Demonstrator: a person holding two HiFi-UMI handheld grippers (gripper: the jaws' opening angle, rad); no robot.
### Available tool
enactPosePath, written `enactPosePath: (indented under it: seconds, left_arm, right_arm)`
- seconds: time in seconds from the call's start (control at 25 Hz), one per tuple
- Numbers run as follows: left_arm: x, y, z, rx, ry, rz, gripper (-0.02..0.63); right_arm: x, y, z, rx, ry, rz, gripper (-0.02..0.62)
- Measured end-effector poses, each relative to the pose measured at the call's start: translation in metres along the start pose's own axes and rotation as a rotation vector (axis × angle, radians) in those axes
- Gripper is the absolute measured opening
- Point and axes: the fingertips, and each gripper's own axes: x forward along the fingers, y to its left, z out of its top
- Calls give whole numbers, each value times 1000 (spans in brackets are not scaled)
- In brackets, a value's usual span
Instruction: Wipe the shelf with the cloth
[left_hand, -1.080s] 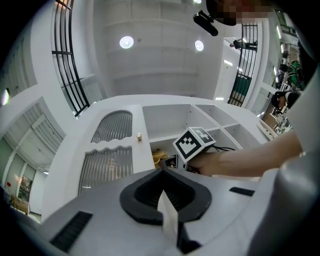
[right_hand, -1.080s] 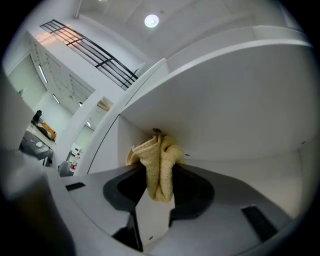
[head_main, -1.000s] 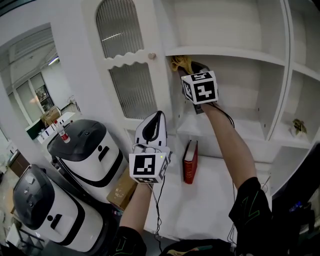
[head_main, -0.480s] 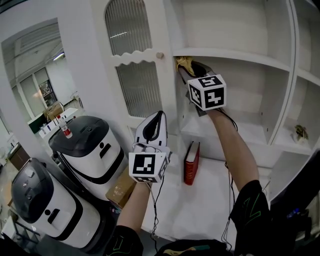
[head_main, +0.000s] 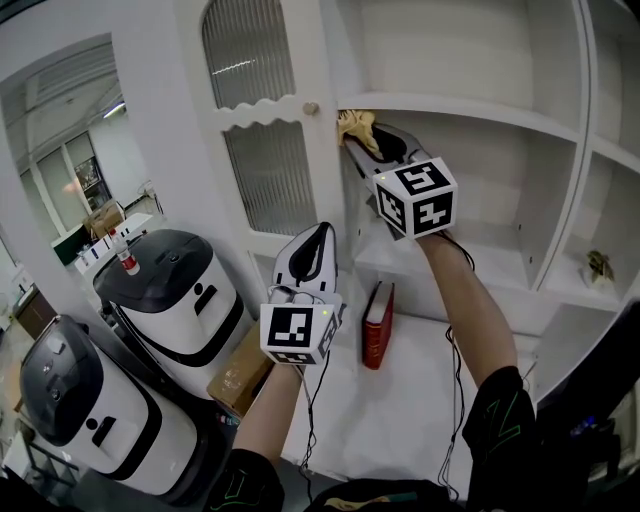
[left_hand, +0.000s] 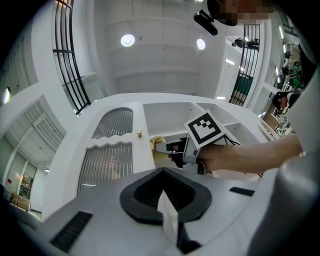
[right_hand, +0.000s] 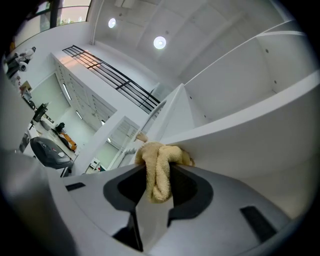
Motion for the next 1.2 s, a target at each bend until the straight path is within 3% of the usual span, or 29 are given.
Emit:
enactPosePath:
  seconds: [0.16,0.36,0.56,0.88,1.2]
  left_arm:
    - [3,-7,2,-48,-14,-15,-4]
    - [9,-16,5,-42,-26,-34,-3]
    - [10,-19,4,-41,-33,-23,-3]
    - [9,-28,0,-39,-20,-32,-5]
    - [6,-32,-7,-33,13,-36,-3]
  right_arm:
    - [-10,10,6,-25,-37,58,130]
    - [-28,9,14,-16,-93,124,130]
    - [-40,-11,-1,2,-63,75,130]
    - [-39,-48,-49,62,64,-30,130]
    - [-19,-43,-93,115,174,-48,130]
